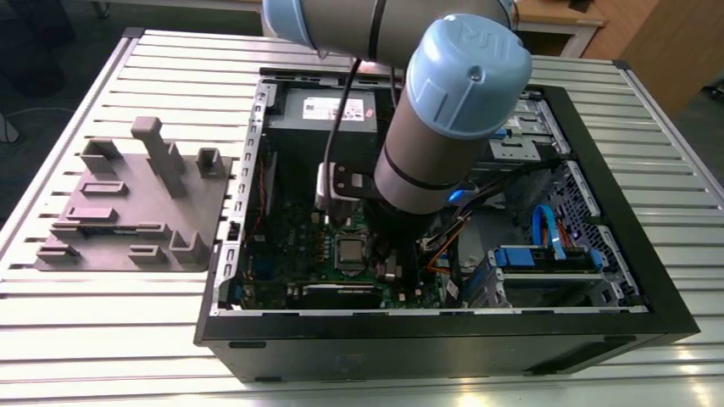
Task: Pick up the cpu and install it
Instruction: 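Install the first cpu locking lever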
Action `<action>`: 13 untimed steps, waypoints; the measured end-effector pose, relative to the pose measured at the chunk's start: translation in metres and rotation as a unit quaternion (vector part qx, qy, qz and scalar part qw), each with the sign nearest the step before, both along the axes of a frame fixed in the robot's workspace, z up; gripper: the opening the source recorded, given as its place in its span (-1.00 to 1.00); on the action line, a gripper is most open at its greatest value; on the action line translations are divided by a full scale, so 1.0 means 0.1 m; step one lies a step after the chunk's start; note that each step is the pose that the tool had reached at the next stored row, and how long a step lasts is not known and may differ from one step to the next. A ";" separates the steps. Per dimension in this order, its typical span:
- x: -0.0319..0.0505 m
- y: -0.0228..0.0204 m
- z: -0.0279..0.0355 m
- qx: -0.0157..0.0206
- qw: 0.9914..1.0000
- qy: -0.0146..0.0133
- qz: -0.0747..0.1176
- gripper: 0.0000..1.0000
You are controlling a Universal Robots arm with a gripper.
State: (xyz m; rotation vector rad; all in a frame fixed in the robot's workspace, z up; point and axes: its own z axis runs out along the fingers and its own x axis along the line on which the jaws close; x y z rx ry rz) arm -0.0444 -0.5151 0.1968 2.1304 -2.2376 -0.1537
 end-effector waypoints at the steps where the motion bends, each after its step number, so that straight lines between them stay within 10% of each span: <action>1: 0.000 0.000 -0.004 0.000 1.000 0.000 0.001 -0.80; 13: 0.001 0.000 -0.055 -0.001 1.000 0.000 0.010 -0.80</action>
